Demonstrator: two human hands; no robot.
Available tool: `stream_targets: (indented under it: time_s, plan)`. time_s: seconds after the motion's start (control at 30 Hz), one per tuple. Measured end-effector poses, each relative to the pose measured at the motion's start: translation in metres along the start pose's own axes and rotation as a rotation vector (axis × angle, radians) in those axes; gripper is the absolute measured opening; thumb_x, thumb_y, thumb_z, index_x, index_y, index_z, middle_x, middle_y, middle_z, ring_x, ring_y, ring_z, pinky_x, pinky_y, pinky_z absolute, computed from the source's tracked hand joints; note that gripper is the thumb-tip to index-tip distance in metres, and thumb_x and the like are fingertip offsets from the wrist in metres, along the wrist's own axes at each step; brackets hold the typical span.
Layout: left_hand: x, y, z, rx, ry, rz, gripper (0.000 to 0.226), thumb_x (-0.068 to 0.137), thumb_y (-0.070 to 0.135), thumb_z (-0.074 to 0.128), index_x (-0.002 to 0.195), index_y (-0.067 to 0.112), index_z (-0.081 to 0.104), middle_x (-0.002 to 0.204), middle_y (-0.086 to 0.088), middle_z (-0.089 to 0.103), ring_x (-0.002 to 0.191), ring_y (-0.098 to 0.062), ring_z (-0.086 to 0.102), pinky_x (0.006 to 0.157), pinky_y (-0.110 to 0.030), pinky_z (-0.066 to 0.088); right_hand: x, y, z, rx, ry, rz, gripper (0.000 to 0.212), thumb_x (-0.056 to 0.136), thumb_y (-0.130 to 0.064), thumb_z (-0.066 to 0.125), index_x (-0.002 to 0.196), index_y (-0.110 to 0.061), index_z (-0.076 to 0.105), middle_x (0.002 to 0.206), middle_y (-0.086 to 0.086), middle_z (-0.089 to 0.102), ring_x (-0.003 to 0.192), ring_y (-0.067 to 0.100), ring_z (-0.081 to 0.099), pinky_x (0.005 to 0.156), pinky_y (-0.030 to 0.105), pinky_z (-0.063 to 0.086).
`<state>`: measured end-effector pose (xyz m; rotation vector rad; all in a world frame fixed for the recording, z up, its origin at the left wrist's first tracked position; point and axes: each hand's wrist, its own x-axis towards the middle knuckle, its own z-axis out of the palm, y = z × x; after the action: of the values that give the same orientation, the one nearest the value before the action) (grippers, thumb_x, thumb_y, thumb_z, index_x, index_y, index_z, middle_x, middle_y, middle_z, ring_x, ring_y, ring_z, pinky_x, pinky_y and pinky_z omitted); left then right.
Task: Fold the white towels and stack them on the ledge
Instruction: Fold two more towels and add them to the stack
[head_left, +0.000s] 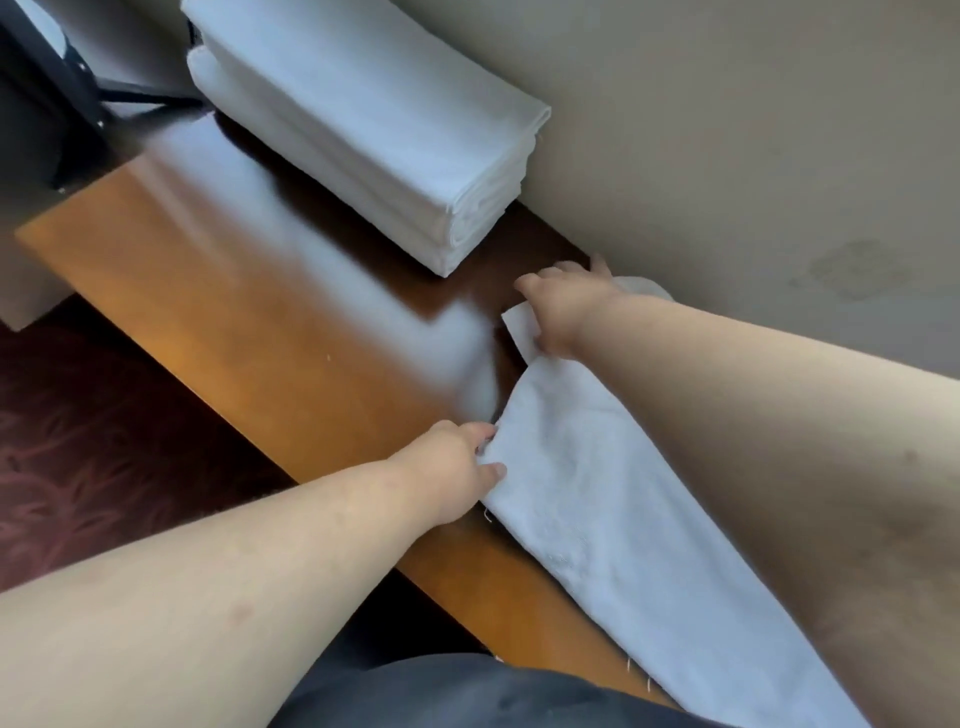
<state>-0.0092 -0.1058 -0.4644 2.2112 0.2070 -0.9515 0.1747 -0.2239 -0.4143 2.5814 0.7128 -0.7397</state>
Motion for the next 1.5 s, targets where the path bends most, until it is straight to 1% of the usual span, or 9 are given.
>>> stream_targets:
  time_s: [0.13, 0.27, 0.37, 0.5, 0.67, 0.83, 0.97, 1.23, 1.5]
  plan:
    - [0.001, -0.005, -0.012, 0.040, -0.110, 0.084, 0.047, 0.098, 0.049, 0.040, 0.144, 0.040, 0.040, 0.133, 0.003, 0.049, 0.115, -0.023, 0.052, 0.098, -0.037, 0.046, 0.014, -0.010, -0.005, -0.067, -0.118, -0.060, 0.012, 0.094, -0.027, 0.050, 0.104, -0.022, 0.055, 0.094, -0.002, 0.052, 0.110, 0.028, 0.057, 0.105, 0.047, 0.035]
    - [0.007, -0.007, -0.018, -0.146, 0.019, 0.087, 0.037, 0.097, 0.046, 0.048, 0.130, 0.031, 0.055, 0.125, 0.003, 0.056, 0.108, -0.018, 0.057, 0.094, -0.036, 0.048, -0.003, 0.005, 0.002, 0.238, 0.092, -0.183, 0.013, 0.095, -0.027, 0.052, 0.101, -0.021, 0.062, 0.092, -0.004, 0.056, 0.093, 0.022, 0.060, 0.071, 0.030, 0.039]
    - [0.013, 0.003, -0.020, -0.359, 0.249, -0.002, 0.072, 0.087, 0.052, 0.062, 0.146, 0.026, 0.031, 0.141, -0.001, 0.043, 0.121, -0.019, 0.050, 0.100, -0.037, 0.045, -0.036, 0.018, 0.002, 0.460, 0.189, -0.170, 0.017, 0.091, -0.025, 0.055, 0.102, -0.034, 0.064, 0.085, -0.010, 0.063, 0.082, 0.014, 0.061, 0.065, 0.030, 0.045]
    - [0.009, 0.039, -0.018, -0.453, 0.287, 0.133, 0.094, 0.077, 0.058, 0.070, 0.152, 0.034, 0.018, 0.152, 0.003, 0.034, 0.136, -0.016, 0.039, 0.107, -0.034, 0.038, -0.086, 0.031, -0.003, 0.653, 0.269, -0.186, 0.020, 0.088, -0.019, 0.059, 0.095, -0.037, 0.065, 0.086, -0.013, 0.067, 0.081, 0.006, 0.062, 0.070, 0.033, 0.052]
    - [-0.003, 0.074, -0.013, -0.562, 0.296, 0.337, 0.053, 0.084, 0.038, 0.071, 0.131, 0.039, 0.046, 0.119, 0.017, 0.059, 0.107, -0.003, 0.059, 0.080, -0.019, 0.046, -0.134, 0.044, -0.006, 0.916, 0.420, -0.214, 0.016, 0.091, -0.024, 0.064, 0.090, -0.039, 0.067, 0.088, -0.023, 0.068, 0.084, -0.002, 0.062, 0.066, 0.010, 0.044]
    - [-0.018, 0.088, -0.014, -0.435, 0.482, 0.235, 0.023, 0.089, 0.029, 0.051, 0.106, 0.044, 0.053, 0.079, 0.013, 0.061, 0.058, 0.002, 0.056, 0.042, -0.011, 0.035, -0.157, 0.063, -0.009, 1.088, 0.517, -0.167, 0.008, 0.091, -0.033, 0.065, 0.088, -0.040, 0.068, 0.071, -0.023, 0.063, 0.060, -0.004, 0.052, 0.053, 0.008, 0.039]
    - [-0.026, 0.068, -0.017, -0.464, 0.514, 0.076, 0.010, 0.091, 0.047, 0.051, 0.093, 0.039, 0.057, 0.066, 0.011, 0.057, 0.050, -0.006, 0.049, 0.047, -0.021, 0.036, -0.159, 0.069, -0.014, 1.222, 0.559, -0.106, 0.005, 0.089, -0.036, 0.064, 0.091, -0.038, 0.069, 0.057, -0.022, 0.049, 0.046, -0.001, 0.039, 0.041, 0.011, 0.031]
    - [-0.042, -0.005, -0.044, -0.402, 0.482, -0.072, 0.050, 0.087, 0.062, 0.053, 0.101, 0.016, 0.066, 0.101, -0.010, 0.070, 0.088, -0.024, 0.065, 0.077, -0.035, 0.051, -0.095, 0.056, -0.029, 1.162, 0.491, 0.040, 0.012, 0.091, -0.040, 0.059, 0.097, -0.032, 0.066, 0.085, -0.005, 0.069, 0.068, 0.013, 0.060, 0.054, 0.023, 0.047]
    - [-0.025, -0.032, -0.079, -0.190, 0.428, -0.163, 0.038, 0.092, 0.058, 0.046, 0.092, 0.023, 0.059, 0.086, 0.000, 0.066, 0.078, -0.019, 0.062, 0.076, -0.037, 0.052, 0.013, 0.010, -0.030, 0.852, 0.371, 0.149, 0.026, 0.097, -0.032, 0.049, 0.110, -0.012, 0.059, 0.105, 0.010, 0.065, 0.087, 0.031, 0.058, 0.073, 0.035, 0.047]
